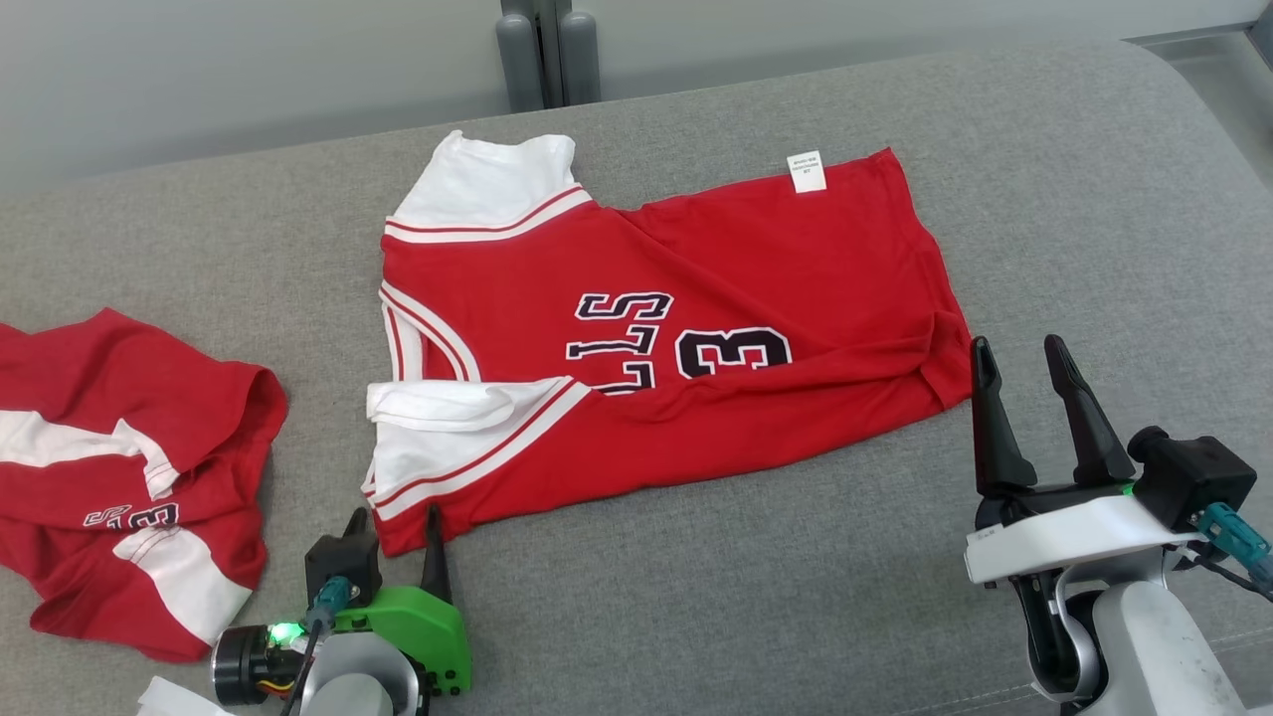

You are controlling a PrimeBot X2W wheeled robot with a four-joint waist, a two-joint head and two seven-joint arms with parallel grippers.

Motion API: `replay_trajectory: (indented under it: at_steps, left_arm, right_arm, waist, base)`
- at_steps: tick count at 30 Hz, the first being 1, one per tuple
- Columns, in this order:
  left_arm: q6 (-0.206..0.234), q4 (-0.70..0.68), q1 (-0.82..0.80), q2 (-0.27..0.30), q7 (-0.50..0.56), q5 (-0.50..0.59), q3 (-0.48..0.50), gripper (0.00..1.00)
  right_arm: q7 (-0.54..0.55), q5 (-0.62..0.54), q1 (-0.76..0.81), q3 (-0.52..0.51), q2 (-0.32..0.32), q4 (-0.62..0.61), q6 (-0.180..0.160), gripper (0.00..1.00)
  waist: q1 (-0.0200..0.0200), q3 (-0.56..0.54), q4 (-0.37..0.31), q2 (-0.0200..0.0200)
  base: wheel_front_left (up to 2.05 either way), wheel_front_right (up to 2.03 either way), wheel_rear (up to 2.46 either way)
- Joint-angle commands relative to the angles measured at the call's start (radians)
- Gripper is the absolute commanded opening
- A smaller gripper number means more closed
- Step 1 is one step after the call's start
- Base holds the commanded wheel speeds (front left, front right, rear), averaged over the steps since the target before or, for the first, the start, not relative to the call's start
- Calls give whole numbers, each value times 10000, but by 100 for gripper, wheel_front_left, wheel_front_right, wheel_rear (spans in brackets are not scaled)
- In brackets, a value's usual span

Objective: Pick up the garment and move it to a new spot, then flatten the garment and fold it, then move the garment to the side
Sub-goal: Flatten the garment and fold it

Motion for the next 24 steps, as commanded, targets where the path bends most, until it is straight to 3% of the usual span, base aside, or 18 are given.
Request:
replay_trajectory:
  at_steps: [1, 2, 3, 4, 9, 14, 19, 24]
  left_arm:
    - [-87, 151, -134, 32, 22, -93, -39, 100]
    - [-141, 216, -183, 32, 23, -135, -77, 79]
    - [-180, 194, -247, 30, 23, -156, -109, 30]
    - [-206, 65, -319, 30, 20, -118, -144, 0]
    - [-222, -828, -213, 38, 14, -65, -91, 0]
    - [-361, -2027, 119, 39, 13, -58, -90, 0]
    - [-498, -2918, 465, 38, 13, 27, -291, 0]
    - [-701, -3276, 594, 34, 13, -156, -692, 0]
  right_arm:
    - [-27, 64, -113, 45, -58, 47, 0, 100]
    - [-27, 70, -119, 73, -72, 69, 0, 100]
    - [-27, 74, -120, 81, -88, 87, 0, 100]
    - [-27, 74, -110, 81, -109, 135, 0, 100]
    - [-27, -118, -102, -172, -140, 747, 0, 100]
    - [-28, -507, -308, -575, -201, 2258, -1, 100]
    - [-28, -1473, -851, -1223, -113, 3835, 0, 100]
    - [-28, -3207, -1465, -1674, -149, 4840, 0, 100]
  waist:
    - [0, 11, 17, -1]
    - [0, 10, 28, -1]
    - [0, 9, 40, -1]
    - [0, 3, 63, -1]
    - [0, -87, 238, -1]
    - [0, -190, 546, -1]
    - [0, -195, 930, -1]
    - [0, -47, 1228, -1]
  base:
    - [0, 0, 0]
    - [0, 0, 0]
    - [0, 0, 0]
    - [0, 0, 0]
    - [0, 0, 0]
    - [0, 0, 0]
    - [0, 0, 0]
    - [0, 0, 0]
